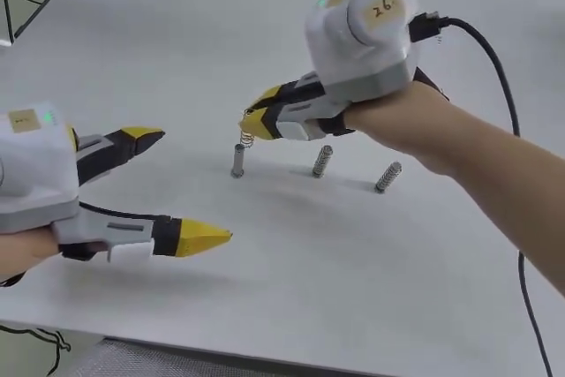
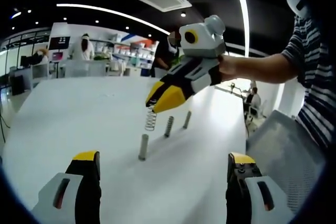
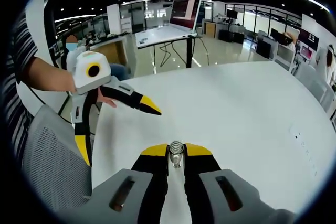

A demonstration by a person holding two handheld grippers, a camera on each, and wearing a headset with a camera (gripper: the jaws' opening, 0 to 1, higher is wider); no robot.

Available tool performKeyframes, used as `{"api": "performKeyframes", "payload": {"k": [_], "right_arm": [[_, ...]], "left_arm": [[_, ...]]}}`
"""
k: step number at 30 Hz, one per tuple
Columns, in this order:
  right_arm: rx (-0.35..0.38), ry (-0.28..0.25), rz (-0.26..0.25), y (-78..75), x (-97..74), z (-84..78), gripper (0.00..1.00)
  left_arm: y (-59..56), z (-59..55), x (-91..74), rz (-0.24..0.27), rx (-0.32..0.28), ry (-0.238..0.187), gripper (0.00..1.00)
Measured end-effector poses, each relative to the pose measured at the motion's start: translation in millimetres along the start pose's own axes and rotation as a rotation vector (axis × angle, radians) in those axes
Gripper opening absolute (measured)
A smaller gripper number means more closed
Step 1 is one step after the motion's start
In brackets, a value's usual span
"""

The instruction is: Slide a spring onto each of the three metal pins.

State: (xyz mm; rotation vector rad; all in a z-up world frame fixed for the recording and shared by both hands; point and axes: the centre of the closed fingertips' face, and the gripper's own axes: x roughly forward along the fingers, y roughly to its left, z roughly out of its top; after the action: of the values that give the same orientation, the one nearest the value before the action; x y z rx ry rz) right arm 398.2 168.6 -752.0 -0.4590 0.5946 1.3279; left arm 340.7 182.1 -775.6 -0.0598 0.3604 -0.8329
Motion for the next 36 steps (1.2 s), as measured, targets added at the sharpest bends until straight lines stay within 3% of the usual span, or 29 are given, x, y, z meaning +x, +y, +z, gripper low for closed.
{"api": "performKeyframes", "payload": {"k": [16,36], "right_arm": [[0.008,0.0,0.001,-3.6,11.6,-4.9,0.08],[0.006,0.049,0.003,2.3,25.7,-22.2,0.08]], "left_arm": [[2.7,-2.7,-3.7,0.011,-0.005,0.004,0.98],[4.6,-6.1,-3.4,0.009,-0.011,0.009,0.98]]}}
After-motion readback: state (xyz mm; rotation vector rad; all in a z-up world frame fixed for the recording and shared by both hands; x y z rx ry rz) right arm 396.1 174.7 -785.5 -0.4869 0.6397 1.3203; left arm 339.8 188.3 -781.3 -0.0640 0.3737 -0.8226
